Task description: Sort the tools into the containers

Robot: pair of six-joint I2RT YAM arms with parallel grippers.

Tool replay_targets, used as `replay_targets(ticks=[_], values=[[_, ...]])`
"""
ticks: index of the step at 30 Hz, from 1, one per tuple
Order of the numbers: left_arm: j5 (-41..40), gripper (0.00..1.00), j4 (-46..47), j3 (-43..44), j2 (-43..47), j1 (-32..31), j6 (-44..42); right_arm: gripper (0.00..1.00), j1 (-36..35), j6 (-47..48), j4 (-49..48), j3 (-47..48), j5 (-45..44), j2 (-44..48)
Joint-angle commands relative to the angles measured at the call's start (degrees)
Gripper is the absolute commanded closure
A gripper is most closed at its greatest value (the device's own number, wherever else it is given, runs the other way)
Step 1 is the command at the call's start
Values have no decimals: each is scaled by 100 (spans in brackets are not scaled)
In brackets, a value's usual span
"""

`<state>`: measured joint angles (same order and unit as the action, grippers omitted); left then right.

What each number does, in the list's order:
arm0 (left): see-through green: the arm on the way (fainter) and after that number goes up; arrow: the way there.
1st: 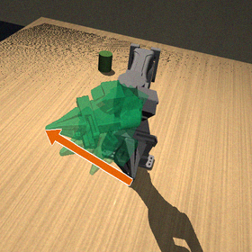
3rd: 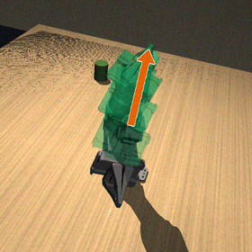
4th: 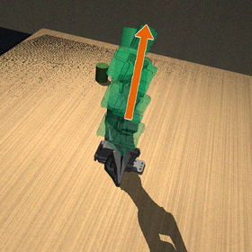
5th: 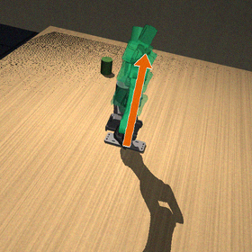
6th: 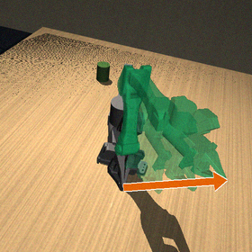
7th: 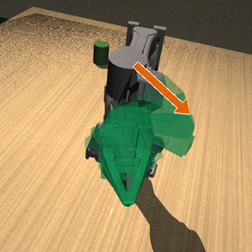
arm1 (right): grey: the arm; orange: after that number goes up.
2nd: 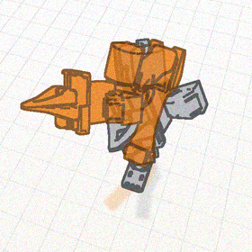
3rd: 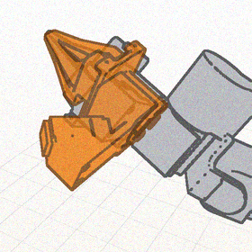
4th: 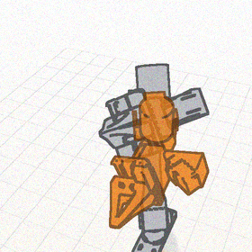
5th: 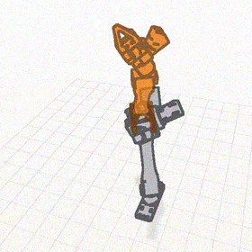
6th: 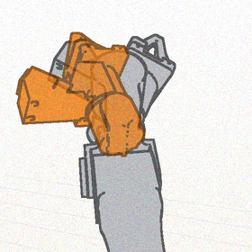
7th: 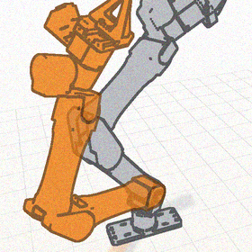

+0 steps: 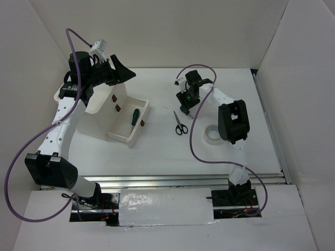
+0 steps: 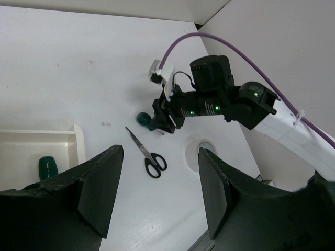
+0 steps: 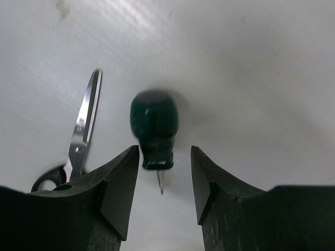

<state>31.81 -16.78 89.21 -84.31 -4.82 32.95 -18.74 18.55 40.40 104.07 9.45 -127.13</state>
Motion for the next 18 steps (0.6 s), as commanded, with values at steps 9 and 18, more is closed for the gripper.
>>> replay_targets(ticks=[9, 18], values=[[-26, 28, -1, -149, 301, -10, -210, 49, -182, -9, 380, 860, -242, -550], [-35, 28, 8, -290, 503, 25, -184, 86, -112, -9, 696, 930, -190, -576]])
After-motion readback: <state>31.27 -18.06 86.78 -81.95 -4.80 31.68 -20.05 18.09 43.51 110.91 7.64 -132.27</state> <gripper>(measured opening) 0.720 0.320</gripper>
